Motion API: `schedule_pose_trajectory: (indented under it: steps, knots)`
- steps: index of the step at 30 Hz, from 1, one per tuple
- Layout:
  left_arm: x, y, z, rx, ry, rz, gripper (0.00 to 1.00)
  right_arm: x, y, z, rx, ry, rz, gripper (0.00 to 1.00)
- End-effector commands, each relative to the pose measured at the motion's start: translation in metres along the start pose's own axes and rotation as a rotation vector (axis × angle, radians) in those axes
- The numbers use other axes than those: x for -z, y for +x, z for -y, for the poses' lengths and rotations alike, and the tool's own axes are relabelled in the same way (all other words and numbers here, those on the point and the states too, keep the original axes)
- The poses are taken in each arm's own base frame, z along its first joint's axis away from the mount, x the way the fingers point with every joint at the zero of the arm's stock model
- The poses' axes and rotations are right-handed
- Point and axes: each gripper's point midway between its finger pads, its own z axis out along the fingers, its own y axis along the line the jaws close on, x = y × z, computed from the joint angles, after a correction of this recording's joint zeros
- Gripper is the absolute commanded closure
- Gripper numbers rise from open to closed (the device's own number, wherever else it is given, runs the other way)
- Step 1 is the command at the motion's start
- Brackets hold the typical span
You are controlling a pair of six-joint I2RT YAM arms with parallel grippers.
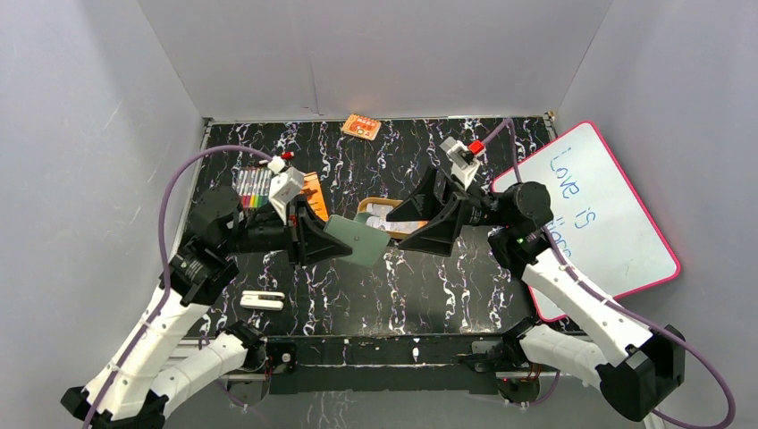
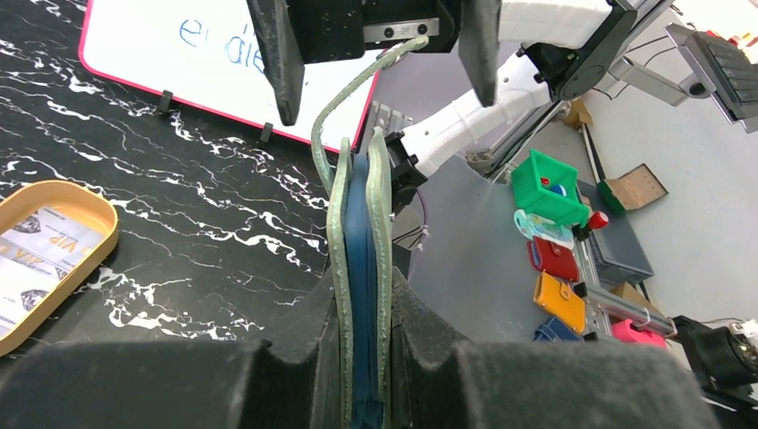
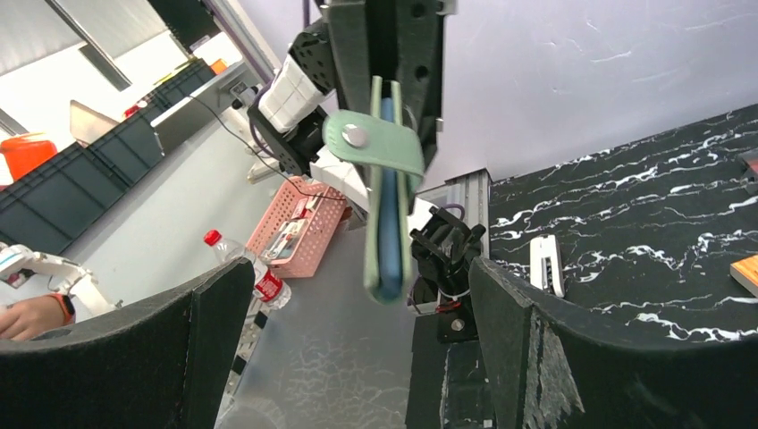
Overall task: Put the credit cards into the card holder
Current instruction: Close the card holder.
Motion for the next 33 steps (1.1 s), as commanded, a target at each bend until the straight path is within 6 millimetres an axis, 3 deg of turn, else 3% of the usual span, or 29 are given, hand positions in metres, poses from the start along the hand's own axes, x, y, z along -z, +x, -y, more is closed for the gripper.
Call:
schedule_pose_trajectory:
  steps: [1,6,12,22,33]
  knots:
    - [0.000,-0.027,0.025,-0.078,0.108,0.037,1.00,-0.001,-0.015,-0.020,0.072,-0.043,0.001,0.01]
    - [-0.005,-0.033,0.025,-0.085,0.137,0.027,1.00,-0.002,-0.012,-0.016,0.037,-0.049,0.002,0.01]
    - [-0.008,-0.028,0.012,-0.087,0.086,0.032,1.00,-0.003,-0.019,-0.017,0.113,-0.003,-0.020,0.01]
    - [-0.011,-0.011,0.003,-0.067,0.093,0.027,1.00,0.007,-0.003,-0.014,0.163,0.054,-0.064,0.01]
    - [-0.011,-0.011,0.007,-0.075,0.116,0.031,1.00,0.009,0.003,-0.012,0.138,0.047,-0.039,0.05]
